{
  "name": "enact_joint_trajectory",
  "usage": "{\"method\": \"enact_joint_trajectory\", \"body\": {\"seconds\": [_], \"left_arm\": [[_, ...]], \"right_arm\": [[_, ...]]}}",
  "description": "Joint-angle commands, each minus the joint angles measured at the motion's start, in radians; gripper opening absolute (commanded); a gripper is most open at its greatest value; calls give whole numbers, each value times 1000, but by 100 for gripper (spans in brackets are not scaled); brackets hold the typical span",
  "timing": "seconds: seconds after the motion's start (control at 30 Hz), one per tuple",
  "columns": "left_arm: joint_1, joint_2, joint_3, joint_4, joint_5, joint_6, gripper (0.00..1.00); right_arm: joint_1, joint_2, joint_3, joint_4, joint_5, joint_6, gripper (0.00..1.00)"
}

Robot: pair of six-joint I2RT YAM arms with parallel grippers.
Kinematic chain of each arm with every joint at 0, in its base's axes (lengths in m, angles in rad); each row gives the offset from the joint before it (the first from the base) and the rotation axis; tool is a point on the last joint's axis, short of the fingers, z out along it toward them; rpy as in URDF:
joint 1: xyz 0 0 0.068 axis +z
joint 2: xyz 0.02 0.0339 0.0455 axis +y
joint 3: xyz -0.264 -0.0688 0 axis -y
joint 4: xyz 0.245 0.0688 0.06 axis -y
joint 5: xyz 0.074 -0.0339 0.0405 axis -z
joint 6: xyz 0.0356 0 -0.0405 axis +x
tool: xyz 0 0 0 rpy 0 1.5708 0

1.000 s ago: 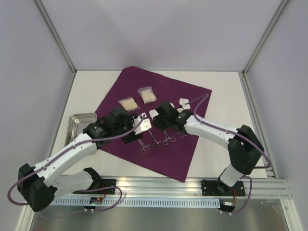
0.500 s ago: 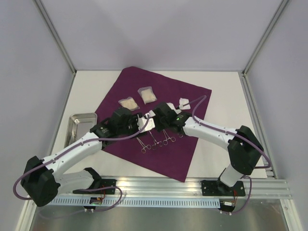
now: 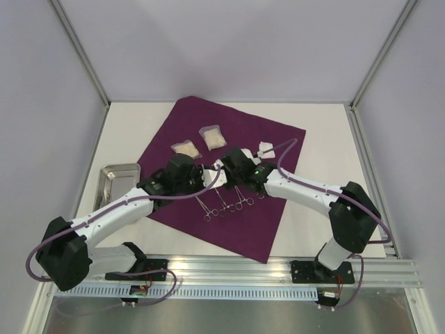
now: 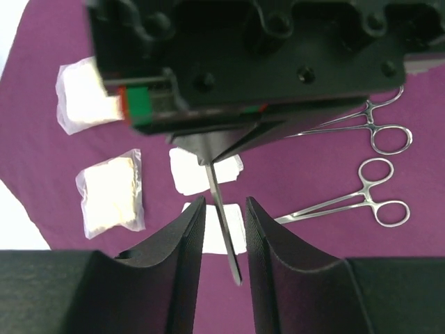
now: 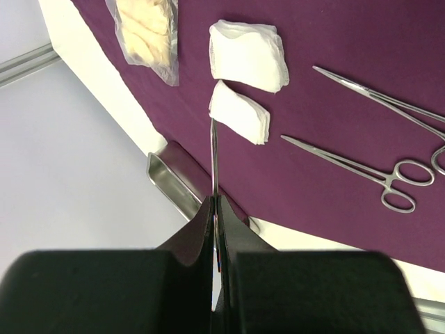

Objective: Prepare the surgical pack

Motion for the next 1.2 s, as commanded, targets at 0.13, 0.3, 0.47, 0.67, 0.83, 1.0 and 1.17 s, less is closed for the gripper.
{"method": "enact_joint_trajectory", "body": {"seconds": [0.13,0.3,0.47,0.67,0.83,1.0,1.17], "left_arm": [[-3,31,13,64,-21,24,31],[-3,31,13,72,-31,16,11],[-5,37,9,79,-42,19,0],[-3,49,-2,101,-94,-7,0],[69,45,-13,99,-140,-71,0],[248,-17,2,14,-131,-168,0],[571,-162,-33,-94,-50,-220,0]], "right_arm": [[11,0,25,51,-14,31,1],[11,7,18,60,-22,36,1],[12,16,18,64,-25,36,1],[3,4,4,80,-5,-18,17],[-22,-57,-38,79,45,-98,47],[-32,-131,-48,51,96,-240,48],[-31,-171,-70,62,98,-354,47]]}}
